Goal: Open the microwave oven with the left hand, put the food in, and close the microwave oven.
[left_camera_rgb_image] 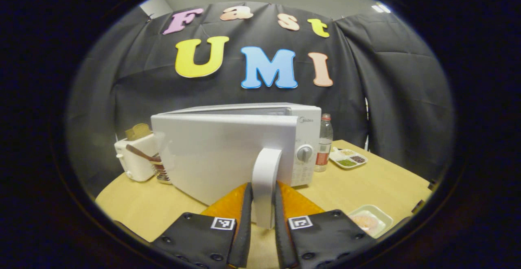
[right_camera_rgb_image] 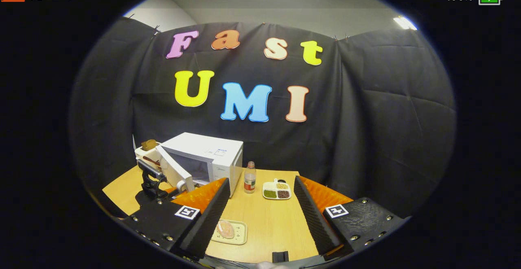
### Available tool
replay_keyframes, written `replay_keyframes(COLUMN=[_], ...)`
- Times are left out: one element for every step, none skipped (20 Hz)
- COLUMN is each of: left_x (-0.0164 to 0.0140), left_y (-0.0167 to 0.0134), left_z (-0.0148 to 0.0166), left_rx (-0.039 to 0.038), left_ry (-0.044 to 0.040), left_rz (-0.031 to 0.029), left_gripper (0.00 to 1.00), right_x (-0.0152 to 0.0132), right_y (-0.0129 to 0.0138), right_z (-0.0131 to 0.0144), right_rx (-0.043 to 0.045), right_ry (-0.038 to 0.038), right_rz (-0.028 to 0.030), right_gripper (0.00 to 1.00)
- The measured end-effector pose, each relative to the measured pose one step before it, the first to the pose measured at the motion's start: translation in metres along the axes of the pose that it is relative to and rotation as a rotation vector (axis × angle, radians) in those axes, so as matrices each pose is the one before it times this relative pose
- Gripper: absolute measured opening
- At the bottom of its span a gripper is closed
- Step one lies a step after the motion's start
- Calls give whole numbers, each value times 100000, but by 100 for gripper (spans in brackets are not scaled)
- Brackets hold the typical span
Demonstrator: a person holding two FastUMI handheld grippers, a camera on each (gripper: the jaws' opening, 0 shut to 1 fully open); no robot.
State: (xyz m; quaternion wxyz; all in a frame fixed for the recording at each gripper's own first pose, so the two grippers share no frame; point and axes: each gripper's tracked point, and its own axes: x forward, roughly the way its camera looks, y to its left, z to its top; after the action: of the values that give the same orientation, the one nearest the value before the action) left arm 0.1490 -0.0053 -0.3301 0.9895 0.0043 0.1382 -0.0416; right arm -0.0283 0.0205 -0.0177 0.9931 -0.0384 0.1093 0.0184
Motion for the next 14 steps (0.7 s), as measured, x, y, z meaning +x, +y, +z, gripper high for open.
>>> replay_keyframes(left_x=[-730, -389, -528, -350, -693, -658, -511, -581, -579, -553, -654, -721, -498, -654], left_y=[1038, 705, 510, 357, 464, 638, 725, 738, 602, 676, 833, 927, 1024, 1094], left_z=[-136, -24, -11, -79, -102, -125, -64, -144, -234, -379, -136, -277, -279, -273], left_rx=[190, -182, -9, 397, 1241, 1593, 1327, 619, -791, -523, 498, 887, 804, 316], left_ry=[909, 399, -139, 547, 68, -381, -259, 443, 663, 570, 467, 116, 481, 744], left_rz=[2478, 1606, 895, -232, 1412, 2109, 2288, 1948, 661, 873, 975, 1414, 1687, 1732], left_gripper=[54, 68, 82, 96, 99, 100, 100, 100, 100, 99, 98, 100, 98, 98], right_x=[-230, -257, -115, -197, -134, -110, -63, -129, -134, -71, -49, -30, -33, -15], right_y=[330, 387, 254, 295, 362, 303, 324, 379, 286, 413, 379, 268, 370, 324], right_z=[117, -48, 59, -64, 29, -76, -73, -55, -27, 20, 56, -34, 128, -109], right_rx=[358, 20, -40, 49, 116, 42, 42, 330, 565, 452, 201, 213, 318, 13], right_ry=[-341, -143, -264, -302, -200, -113, 134, -132, -154, -214, -193, -386, -383, -221], right_rz=[1158, 898, 738, 839, 932, 944, 977, 1019, 815, 1278, 1096, 888, 1222, 747], right_gripper=[96, 96, 96, 96, 96, 96, 96, 97, 96, 96, 96, 96, 96, 96])
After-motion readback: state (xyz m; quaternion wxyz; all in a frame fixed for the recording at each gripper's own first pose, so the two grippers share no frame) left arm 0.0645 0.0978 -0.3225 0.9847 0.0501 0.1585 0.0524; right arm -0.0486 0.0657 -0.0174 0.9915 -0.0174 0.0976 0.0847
